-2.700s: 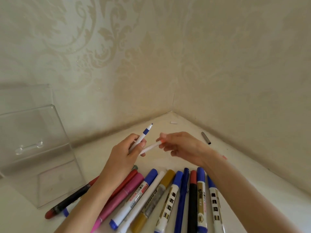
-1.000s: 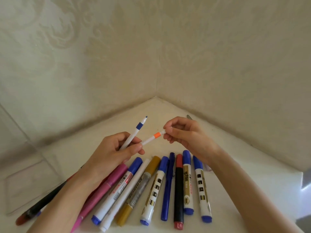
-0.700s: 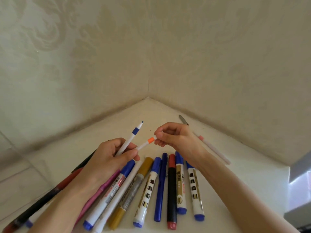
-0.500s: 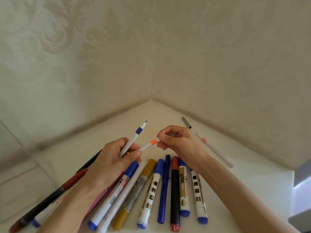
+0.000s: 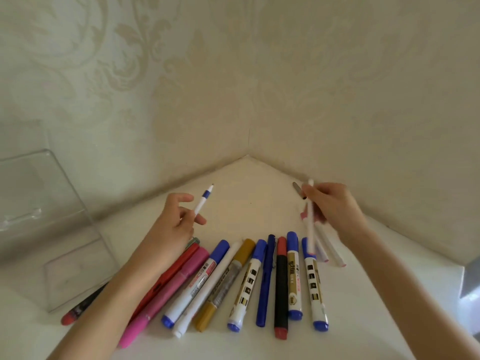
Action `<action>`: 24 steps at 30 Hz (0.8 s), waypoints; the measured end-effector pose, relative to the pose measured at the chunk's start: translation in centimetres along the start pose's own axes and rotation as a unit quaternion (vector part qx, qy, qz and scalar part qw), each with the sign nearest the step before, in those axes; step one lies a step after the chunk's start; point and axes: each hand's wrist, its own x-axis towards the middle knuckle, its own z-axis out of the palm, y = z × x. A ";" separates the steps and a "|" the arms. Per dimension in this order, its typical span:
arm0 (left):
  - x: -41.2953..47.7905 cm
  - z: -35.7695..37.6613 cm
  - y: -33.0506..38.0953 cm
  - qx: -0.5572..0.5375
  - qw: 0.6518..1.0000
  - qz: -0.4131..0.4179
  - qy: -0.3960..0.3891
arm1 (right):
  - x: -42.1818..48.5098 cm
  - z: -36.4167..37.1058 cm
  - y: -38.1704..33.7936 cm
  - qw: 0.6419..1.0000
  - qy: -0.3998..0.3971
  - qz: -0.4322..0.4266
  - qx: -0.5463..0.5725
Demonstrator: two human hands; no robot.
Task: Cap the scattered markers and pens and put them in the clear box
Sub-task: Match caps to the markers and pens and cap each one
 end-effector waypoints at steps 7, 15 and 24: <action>-4.2 0.5 -0.9 0.279 0.955 0.096 0.020 | -1.6 0.5 3.5 0.902 0.044 -0.103 -0.416; -4.9 1.2 -1.3 0.360 0.928 0.094 -0.005 | -2.1 4.1 0.6 0.905 -0.116 -0.250 -0.323; -4.3 0.5 -1.5 0.330 0.941 0.065 -0.038 | -1.1 7.3 -1.0 0.872 -0.237 -0.183 -0.388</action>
